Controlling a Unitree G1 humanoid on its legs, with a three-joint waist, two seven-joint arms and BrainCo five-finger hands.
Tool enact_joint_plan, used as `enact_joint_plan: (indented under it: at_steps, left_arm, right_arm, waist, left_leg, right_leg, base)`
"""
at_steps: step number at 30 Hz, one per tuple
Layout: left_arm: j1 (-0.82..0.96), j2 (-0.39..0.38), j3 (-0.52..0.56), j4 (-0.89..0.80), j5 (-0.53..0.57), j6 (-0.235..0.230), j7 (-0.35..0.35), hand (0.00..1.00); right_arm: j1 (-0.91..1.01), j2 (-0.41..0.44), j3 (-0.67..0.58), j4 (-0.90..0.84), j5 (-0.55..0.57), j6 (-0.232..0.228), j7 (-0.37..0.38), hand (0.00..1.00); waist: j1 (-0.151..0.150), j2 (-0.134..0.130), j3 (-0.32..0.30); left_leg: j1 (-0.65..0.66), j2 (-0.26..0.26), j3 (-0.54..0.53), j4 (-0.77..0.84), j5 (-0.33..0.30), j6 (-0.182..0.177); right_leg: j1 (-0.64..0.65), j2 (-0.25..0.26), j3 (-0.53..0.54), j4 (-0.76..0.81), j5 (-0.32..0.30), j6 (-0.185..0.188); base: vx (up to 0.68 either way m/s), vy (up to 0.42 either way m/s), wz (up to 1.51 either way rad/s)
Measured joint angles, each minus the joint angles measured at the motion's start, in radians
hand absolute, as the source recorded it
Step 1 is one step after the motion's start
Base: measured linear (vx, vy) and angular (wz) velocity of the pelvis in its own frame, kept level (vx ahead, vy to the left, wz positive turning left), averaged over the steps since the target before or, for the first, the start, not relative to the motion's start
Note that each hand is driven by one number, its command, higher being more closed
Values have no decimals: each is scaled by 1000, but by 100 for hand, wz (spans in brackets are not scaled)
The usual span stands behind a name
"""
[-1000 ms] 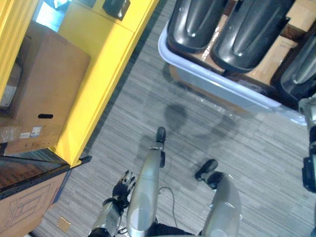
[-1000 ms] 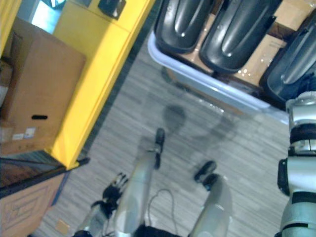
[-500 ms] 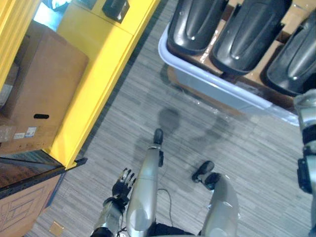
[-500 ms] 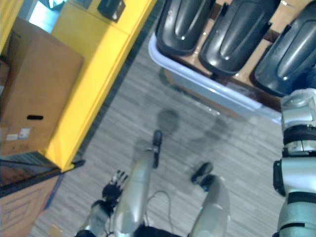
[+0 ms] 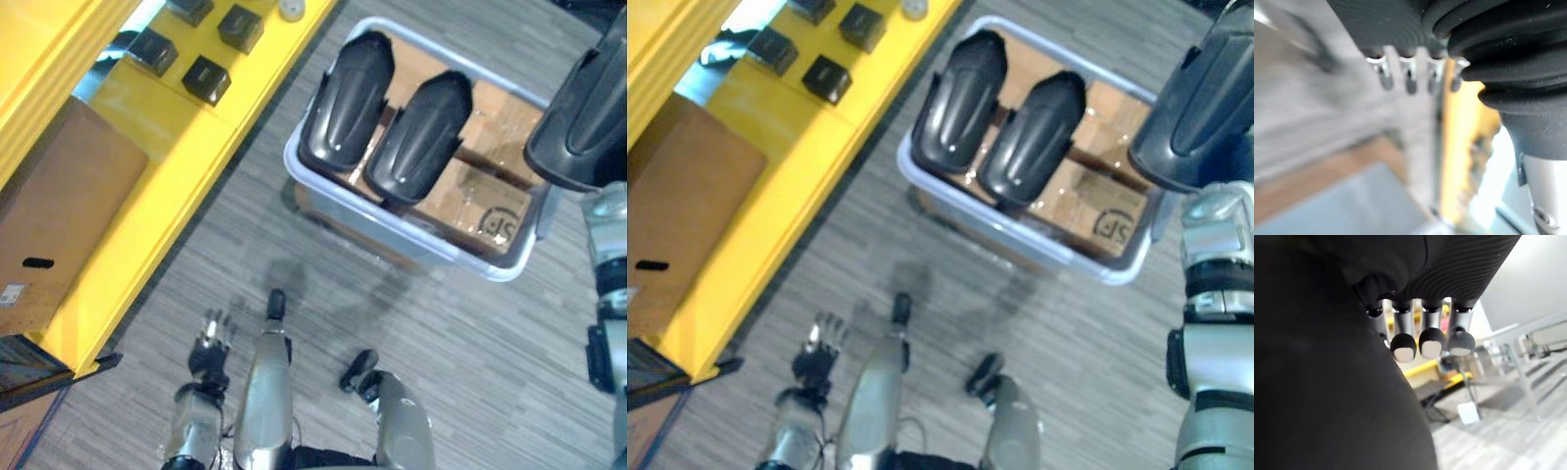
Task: Walk over and take plastic housings, then place them on the shelf
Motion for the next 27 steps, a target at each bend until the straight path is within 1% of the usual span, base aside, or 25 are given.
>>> enact_joint_plan:
  at_steps: [1, 2, 3, 4, 5, 6, 7, 8, 9, 10, 11, 13, 14, 15, 16, 17, 19, 20, 22, 23, 25, 27]
  left_arm:
    - [6, 9, 8, -77, 62, -5, 39, 0]
    - [6, 22, 9, -136, 132, -8, 76, 0]
    - [5, 31, 8, -155, 166, -7, 89, 0]
    - [-9, 47, 4, -167, 237, -6, 119, 0]
    - [-37, 67, -12, -168, 308, 0, 146, 0]
    - [-54, 75, -20, -168, 338, 8, 155, 0]
    - [-89, 86, -41, -168, 379, 29, 171, 0]
    - [-122, 98, -65, -168, 406, 56, 186, 0]
    - [-142, 103, -74, -168, 410, 71, 187, 0]
    - [-186, 105, -95, -168, 409, 95, 187, 0]
    - [-209, 104, -105, -168, 409, 107, 186, 0]
    - [-282, 105, -138, -168, 405, 151, 177, 0]
    - [-293, 104, -145, -168, 401, 159, 174, 0]
    - [-316, 103, -164, -168, 392, 176, 157, 0]
    - [-337, 103, -177, -168, 380, 195, 140, 0]
    - [-359, 100, -196, -168, 344, 223, 121, 0]
    - [-392, 93, -230, -168, 306, 265, 101, 0]
    - [-409, 83, -244, -168, 271, 283, 96, 0]
    - [-428, 67, -253, -168, 212, 323, 93, 0]
    - [-440, 54, -257, -168, 160, 337, 78, 0]
    - [-453, 52, -267, -168, 114, 352, 53, 0]
    - [-460, 53, -291, -168, 106, 352, 52, 0]
  right_arm:
    - [36, 1, -23, -59, -20, -3, 0, 100]
    - [66, 5, -35, -117, -46, -18, 0, 100]
    - [78, 12, -35, -143, -61, -26, 0, 100]
    - [109, 30, -35, -198, -83, -43, 0, 100]
    - [134, 54, -35, -251, -111, -59, 0, 100]
    - [143, 67, -35, -278, -125, -65, 1, 100]
    - [166, 89, -35, -331, -159, -78, 2, 100]
    - [180, 114, -32, -372, -194, -102, 4, 100]
    - [180, 124, -31, -390, -211, -115, 6, 100]
    - [181, 131, -30, -424, -238, -143, 7, 100]
    - [181, 131, -30, -437, -254, -160, 7, 100]
    - [178, 138, -4, -472, -308, -237, 9, 100]
    - [178, 140, 7, -478, -321, -253, 11, 100]
    - [178, 143, 27, -495, -346, -288, 23, 100]
    - [174, 148, 41, -501, -364, -318, 28, 100]
    - [168, 165, 58, -502, -385, -353, 36, 100]
    - [164, 182, 87, -504, -403, -394, 49, 100]
    - [158, 193, 110, -504, -407, -416, 54, 100]
    - [154, 212, 134, -508, -423, -441, 69, 100]
    - [154, 219, 148, -510, -424, -458, 73, 100]
    - [153, 243, 150, -511, -430, -474, 90, 100]
    - [153, 258, 161, -511, -431, -478, 101, 100]
  waist:
    - [-3, -4, -3]
    - [-14, -9, -12]
    - [-23, -16, -27]
    - [-31, -35, -66]
    - [-48, -53, -95]
    - [-53, -61, -101]
    - [-63, -78, -122]
    - [-77, -90, -161]
    - [-81, -92, -173]
    - [-84, -93, -192]
    - [-85, -92, -196]
    - [-96, -91, -236]
    - [-101, -90, -252]
    - [-110, -84, -275]
    - [-117, -79, -278]
    - [-126, -73, -285]
    - [-133, -56, -309]
    - [-131, -43, -319]
    - [-134, -22, -333]
    - [-134, -11, -339]
    - [-135, -3, -344]
    - [-134, 0, -347]
  left_leg:
    - [48, 0, 13, -39, 11, 1]
    - [86, 0, 20, -71, 18, 1]
    - [94, 0, 23, -83, 20, 0]
    - [108, 1, 42, -112, 25, -2]
    - [129, 4, 49, -137, 29, -3]
    - [151, 4, 60, -149, 29, -4]
    - [183, 1, 79, -170, 29, -4]
    - [196, -2, 93, -185, 29, -4]
    - [210, -3, 100, -194, 29, -4]
    - [233, -7, 121, -205, 29, -4]
    - [246, -9, 128, -208, 29, -4]
    - [284, -15, 150, -224, 29, -4]
    - [288, -15, 152, -228, 29, -4]
    - [300, -15, 153, -237, 29, -4]
    - [317, -15, 154, -239, 29, -4]
    - [339, -14, 156, -244, 29, -4]
    - [351, -12, 167, -250, 29, -4]
    - [358, -10, 178, -251, 29, -4]
    - [364, -9, 181, -252, 30, -2]
    - [364, -11, 181, -252, 34, 1]
    - [364, -9, 180, -253, 40, 3]
    - [366, -7, 179, -253, 44, 4]
  right_leg:
    - [39, 6, 1, -27, 10, 3]
    - [74, 16, 1, -62, 20, 7]
    - [81, 19, 0, -75, 24, 9]
    - [84, 27, 8, -103, 35, 12]
    - [104, 35, 9, -138, 48, 14]
    - [123, 36, 10, -155, 53, 17]
    - [147, 38, 20, -183, 62, 22]
    - [158, 40, 29, -211, 74, 29]
    - [168, 41, 35, -226, 83, 29]
    - [191, 42, 42, -258, 99, 34]
    - [205, 42, 46, -273, 106, 36]
    - [240, 43, 61, -311, 124, 39]
    - [240, 43, 62, -313, 125, 39]
    - [246, 45, 64, -315, 126, 39]
    - [263, 45, 64, -318, 126, 39]
    - [282, 47, 66, -322, 128, 39]
    - [289, 50, 70, -325, 130, 36]
    - [290, 52, 82, -328, 136, 34]
    - [291, 57, 88, -331, 143, 33]
    - [292, 62, 89, -335, 150, 32]
    - [299, 68, 89, -349, 162, 31]
    - [306, 71, 88, -362, 172, 29]
  base:
    - [110, -45, -10]
    - [124, -50, -10]
    - [111, -26, -16]
    - [127, -11, -20]
    - [144, -8, -23]
    - [144, -4, -24]
    - [111, 0, -24]
    - [106, 4, -29]
    - [104, 11, -29]
    - [96, 21, -26]
    - [79, 27, -27]
    - [22, 16, -22]
    - [9, -3, -16]
    - [6, -6, -9]
    - [-17, -13, -7]
    - [-41, -12, -7]
    - [-66, -5, -12]
    - [-69, 7, -20]
    - [-79, 5, -14]
    - [-77, 2, -1]
    - [-71, 7, 0]
    - [-64, 4, 1]
